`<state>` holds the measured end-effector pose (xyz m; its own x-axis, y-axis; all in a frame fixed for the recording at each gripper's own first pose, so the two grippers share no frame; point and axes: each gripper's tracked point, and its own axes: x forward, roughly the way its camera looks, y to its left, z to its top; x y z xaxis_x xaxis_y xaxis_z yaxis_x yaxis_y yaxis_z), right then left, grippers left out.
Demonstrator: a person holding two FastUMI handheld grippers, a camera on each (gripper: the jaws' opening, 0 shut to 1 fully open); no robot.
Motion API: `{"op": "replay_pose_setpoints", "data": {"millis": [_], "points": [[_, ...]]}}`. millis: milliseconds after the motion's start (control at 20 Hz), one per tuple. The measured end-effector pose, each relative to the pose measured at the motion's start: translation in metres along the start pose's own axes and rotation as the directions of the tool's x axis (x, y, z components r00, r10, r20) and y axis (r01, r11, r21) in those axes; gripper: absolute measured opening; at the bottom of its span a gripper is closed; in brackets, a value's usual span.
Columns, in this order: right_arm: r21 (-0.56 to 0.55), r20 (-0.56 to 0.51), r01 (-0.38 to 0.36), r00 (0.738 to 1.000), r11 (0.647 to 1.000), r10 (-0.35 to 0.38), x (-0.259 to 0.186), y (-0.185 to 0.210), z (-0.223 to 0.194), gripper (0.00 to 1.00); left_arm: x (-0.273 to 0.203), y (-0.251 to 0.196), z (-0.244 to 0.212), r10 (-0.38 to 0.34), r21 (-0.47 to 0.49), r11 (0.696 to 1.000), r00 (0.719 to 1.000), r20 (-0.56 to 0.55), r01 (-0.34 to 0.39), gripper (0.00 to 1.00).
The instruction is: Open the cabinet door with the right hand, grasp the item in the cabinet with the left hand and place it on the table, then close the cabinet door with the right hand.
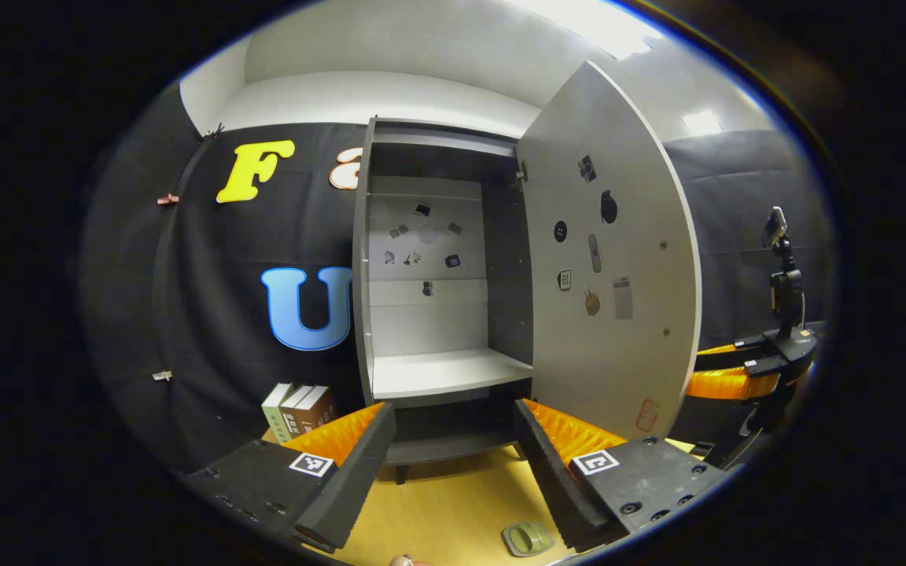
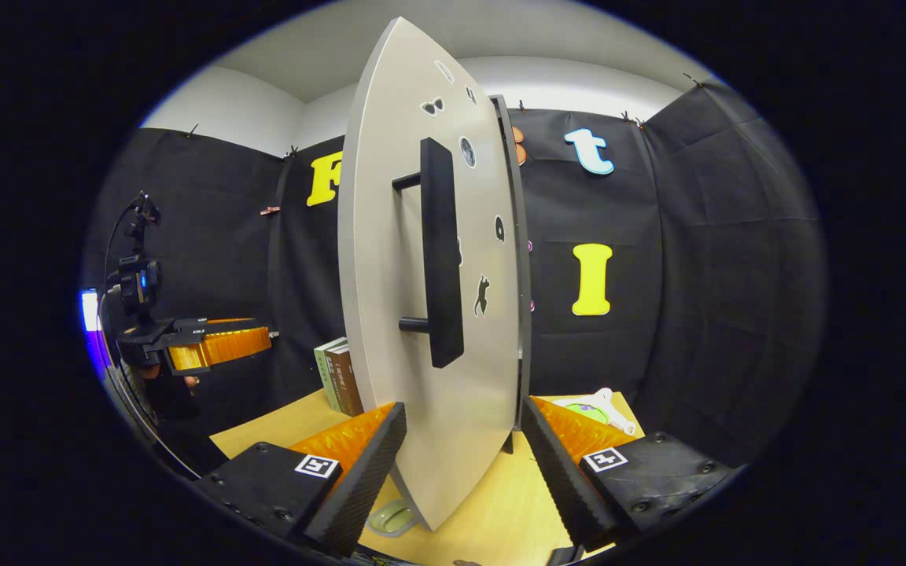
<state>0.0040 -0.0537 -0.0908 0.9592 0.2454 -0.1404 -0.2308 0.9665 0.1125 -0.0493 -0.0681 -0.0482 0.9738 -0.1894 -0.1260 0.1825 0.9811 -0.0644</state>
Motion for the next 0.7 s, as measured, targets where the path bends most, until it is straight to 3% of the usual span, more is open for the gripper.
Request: {"op": "replay_pose_setpoints", "data": {"millis": [50,150,350,550,700], "points": [[0.019,0.003,-0.001,1.000,1.000,0.001,0.010,0.014,-0.003,1.00,-0.003,0.006,-0.001,-0.016,-0.012,1.000,1.000,-0.004,0.016,0.95],[0.045,0.005,-0.021,1.000,0.999,0.020,0.030,0.041,-0.006,0.97,-0.009,0.018,0.003,-0.050,0.010,0.999,0.999,-0.001,0.050,0.95],[0.068,0.005,-0.092,0.996,0.993,0.092,0.057,0.088,-0.004,0.97,-0.017,0.044,0.004,-0.038,0.042,0.998,0.999,-0.005,0.038,0.96],[-0.020,-0.014,-0.107,0.994,0.994,0.107,0.052,0.089,0.000,0.97,-0.019,0.059,0.005,0.010,-0.006,1.000,1.000,0.007,-0.010,0.95],[-0.020,-0.026,-0.109,0.994,0.994,0.108,0.049,0.080,0.000,0.97,-0.016,0.059,0.004,0.051,-0.036,0.998,0.999,0.012,-0.050,0.95]]}}
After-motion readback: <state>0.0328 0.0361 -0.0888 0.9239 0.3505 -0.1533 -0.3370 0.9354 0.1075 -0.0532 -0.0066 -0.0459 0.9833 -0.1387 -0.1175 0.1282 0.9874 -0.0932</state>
